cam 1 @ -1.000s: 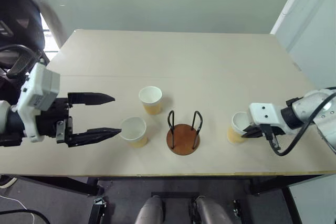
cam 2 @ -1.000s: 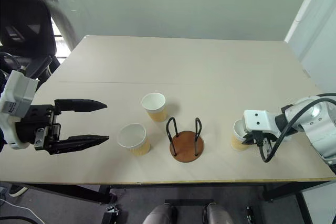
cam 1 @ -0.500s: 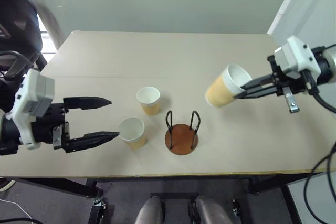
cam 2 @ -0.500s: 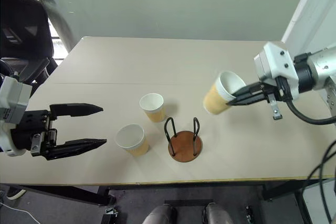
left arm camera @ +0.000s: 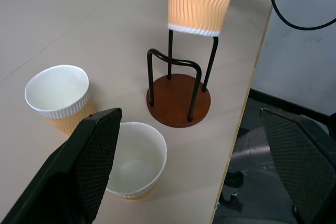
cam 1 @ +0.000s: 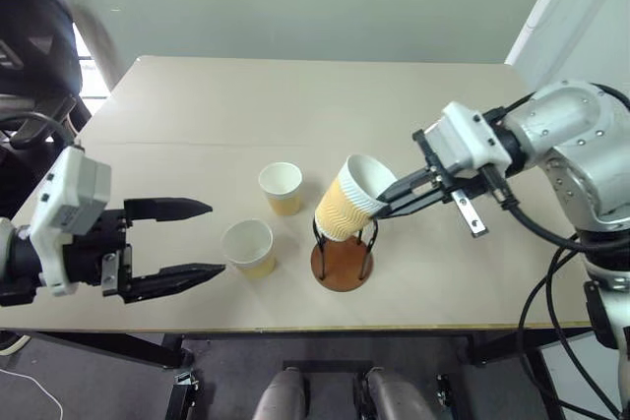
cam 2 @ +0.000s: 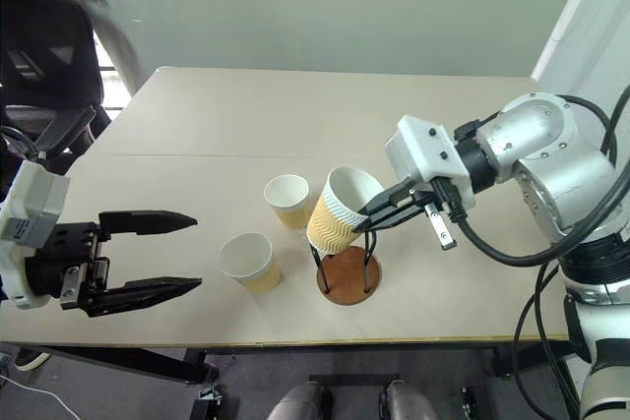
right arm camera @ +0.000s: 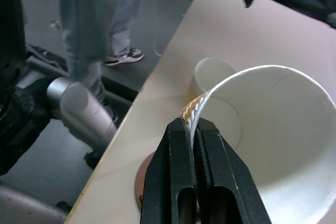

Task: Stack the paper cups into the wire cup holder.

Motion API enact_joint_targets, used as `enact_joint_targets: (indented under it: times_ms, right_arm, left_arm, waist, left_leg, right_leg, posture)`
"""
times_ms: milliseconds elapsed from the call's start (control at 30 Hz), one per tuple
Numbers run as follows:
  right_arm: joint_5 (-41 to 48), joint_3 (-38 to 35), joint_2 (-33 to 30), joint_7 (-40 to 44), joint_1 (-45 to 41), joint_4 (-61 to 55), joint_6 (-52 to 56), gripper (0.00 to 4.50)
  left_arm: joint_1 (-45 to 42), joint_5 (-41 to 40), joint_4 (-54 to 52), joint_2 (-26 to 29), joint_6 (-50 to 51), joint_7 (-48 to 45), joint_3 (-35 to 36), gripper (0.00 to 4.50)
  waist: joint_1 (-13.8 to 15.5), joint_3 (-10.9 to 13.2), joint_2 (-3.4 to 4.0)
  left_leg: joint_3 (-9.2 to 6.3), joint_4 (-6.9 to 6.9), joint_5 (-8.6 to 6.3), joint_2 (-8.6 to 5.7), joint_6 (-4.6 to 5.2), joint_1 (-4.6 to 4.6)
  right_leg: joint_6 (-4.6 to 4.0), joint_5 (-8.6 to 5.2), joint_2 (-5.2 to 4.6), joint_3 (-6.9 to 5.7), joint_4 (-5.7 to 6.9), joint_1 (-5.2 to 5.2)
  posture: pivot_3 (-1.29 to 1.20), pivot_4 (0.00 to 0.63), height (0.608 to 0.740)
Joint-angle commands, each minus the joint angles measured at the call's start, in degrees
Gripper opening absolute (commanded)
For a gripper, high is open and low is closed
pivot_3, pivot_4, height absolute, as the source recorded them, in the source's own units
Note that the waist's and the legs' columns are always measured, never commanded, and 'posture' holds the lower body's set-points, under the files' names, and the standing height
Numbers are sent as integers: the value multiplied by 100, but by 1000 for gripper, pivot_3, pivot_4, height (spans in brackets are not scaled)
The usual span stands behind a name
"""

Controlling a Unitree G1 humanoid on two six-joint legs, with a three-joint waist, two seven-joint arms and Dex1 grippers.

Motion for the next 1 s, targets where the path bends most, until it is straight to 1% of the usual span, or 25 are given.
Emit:
enact_joint_targets:
  times_ms: [33, 367, 633, 733, 900, 1000]
  right_arm:
    - [-215, 150, 43, 105, -68, 48, -295, 38]
    - [-638, 383, 172, 361, -99, 560, -864, 38]
    - [-932, 488, 229, 445, -90, 655, -1093, 38]
    - [-1059, 596, 304, 416, -58, 647, -1149, 38]
    - [-1186, 644, 363, 415, -21, 667, -1203, 38]
    - [-1265, 670, 393, 415, -20, 726, -1256, 38]
  left_arm:
    - [121, -29, -184, 24, 50, -61, 310, 4500]
    - [296, -76, -347, -52, 120, 72, 494, 4500]
    - [269, -246, -399, -71, 120, 94, 604, 4500]
    - [55, -708, -361, -90, 157, 158, 772, 4500]
    - [66, -1079, -329, -120, 271, 190, 1089, 4500]
    - [153, -1122, -388, -122, 288, 232, 1150, 4500]
  waist:
    - [-1, 0, 0]
    - [-1, 0, 0]
    - [-6, 0, 1]
    - [-3, 0, 0]
    - [-15, 2, 3]
    - [-16, 2, 3]
  left_leg:
    - [0, 0, 0, 0, 0, 2]
    - [0, 1, -2, 1, -4, 1]
    - [0, 0, -9, 3, -12, 2]
    - [0, 0, -10, 3, -12, 2]
    - [0, 0, -11, 4, -13, 2]
    - [0, 0, -11, 5, -14, 2]
  right_leg:
    - [-1, 0, 0, 0, 1, 1]
    - [-9, 4, 0, 1, -1, 0]
    - [-11, 4, 0, 0, -1, -1]
    - [-11, 4, 0, -1, -1, -1]
    - [-13, 5, 0, -1, -1, -1]
    - [-13, 5, 0, -1, -1, -1]
  posture:
    - [0, 150, 740]
    - [0, 150, 740]
    - [0, 150, 740]
    - [0, 150, 740]
    - [0, 150, 740]
    - [0, 150, 740]
